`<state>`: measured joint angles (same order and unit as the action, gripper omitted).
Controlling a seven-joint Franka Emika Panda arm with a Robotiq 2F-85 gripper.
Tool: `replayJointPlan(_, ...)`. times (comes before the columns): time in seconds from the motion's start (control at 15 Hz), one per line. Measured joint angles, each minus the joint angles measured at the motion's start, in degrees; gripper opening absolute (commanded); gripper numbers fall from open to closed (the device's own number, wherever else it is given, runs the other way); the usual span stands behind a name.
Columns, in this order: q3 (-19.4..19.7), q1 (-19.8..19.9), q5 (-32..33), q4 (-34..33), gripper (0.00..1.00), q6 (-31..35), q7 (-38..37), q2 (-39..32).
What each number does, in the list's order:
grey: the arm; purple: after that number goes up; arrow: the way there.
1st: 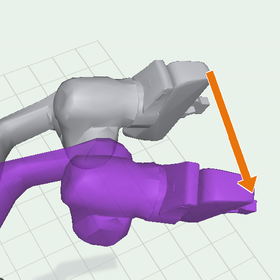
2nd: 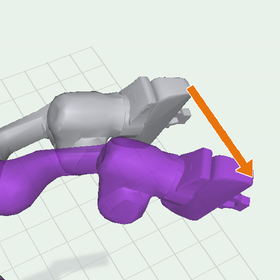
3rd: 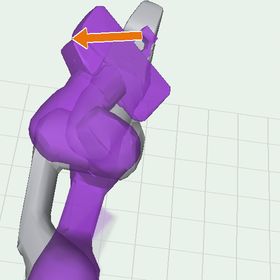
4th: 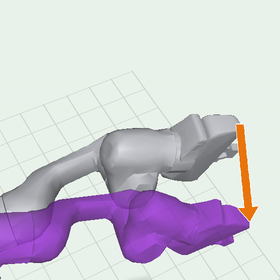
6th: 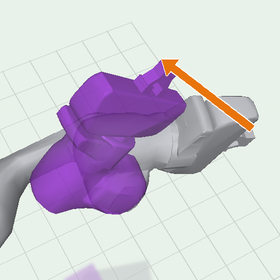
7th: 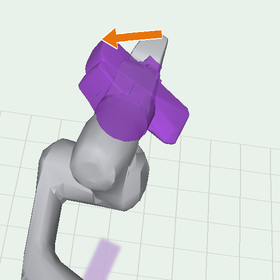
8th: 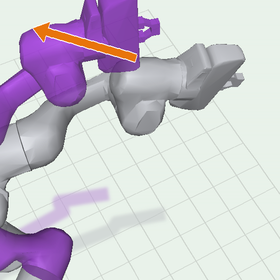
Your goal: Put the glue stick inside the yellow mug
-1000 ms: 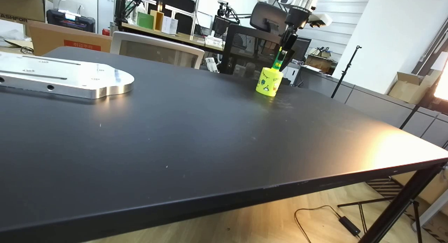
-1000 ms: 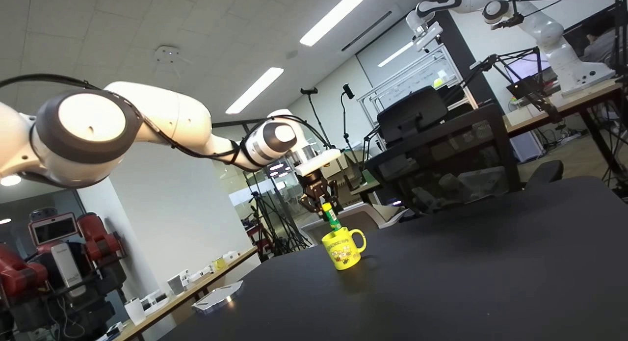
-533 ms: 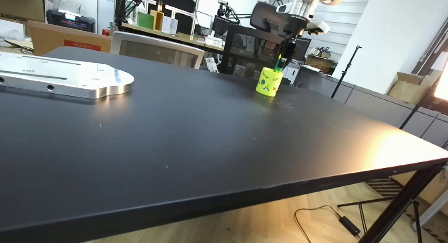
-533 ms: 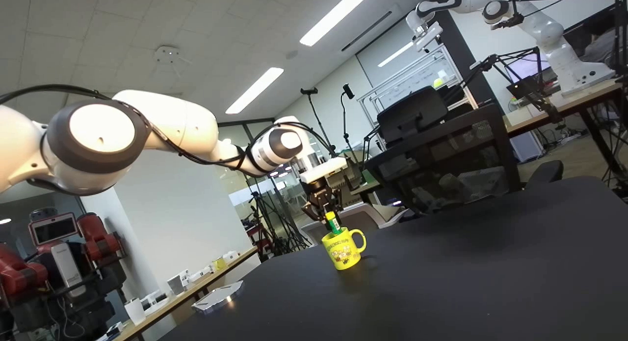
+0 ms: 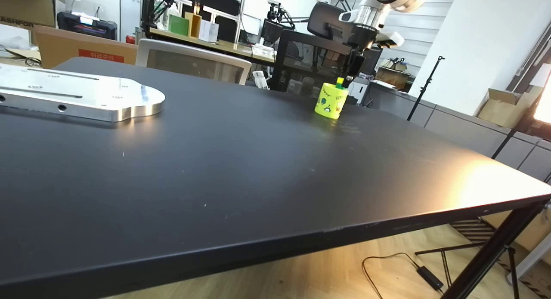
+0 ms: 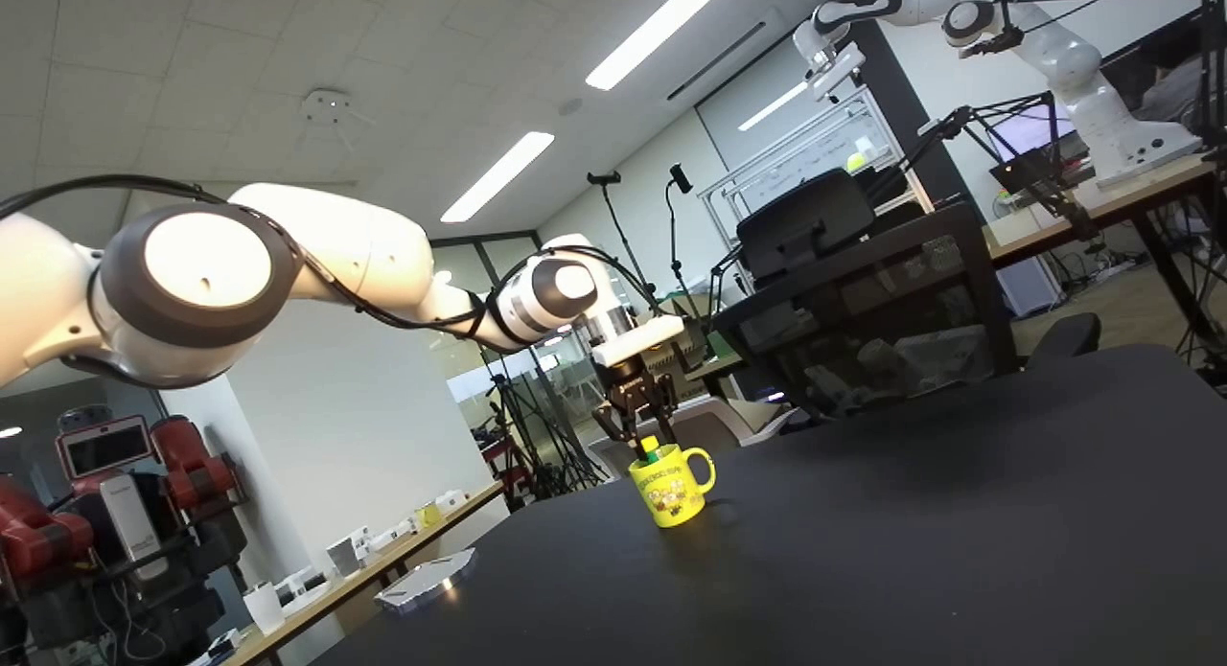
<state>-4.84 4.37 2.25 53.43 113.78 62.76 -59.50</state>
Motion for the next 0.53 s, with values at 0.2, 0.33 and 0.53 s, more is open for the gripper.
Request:
replayJointPlan(0.2, 0.0, 0.2, -0.3, -1.2, 1.00, 0.0, 0.0, 0.1)
replayJointPlan(0.33, 0.0, 0.5, -0.5, -1.8, 1.00, -0.2, 0.0, 0.7)
replayJointPlan(0.53, 0.1, 1.2, -0.8, -1.8, 1.00, -2.3, -0.1, 2.4)
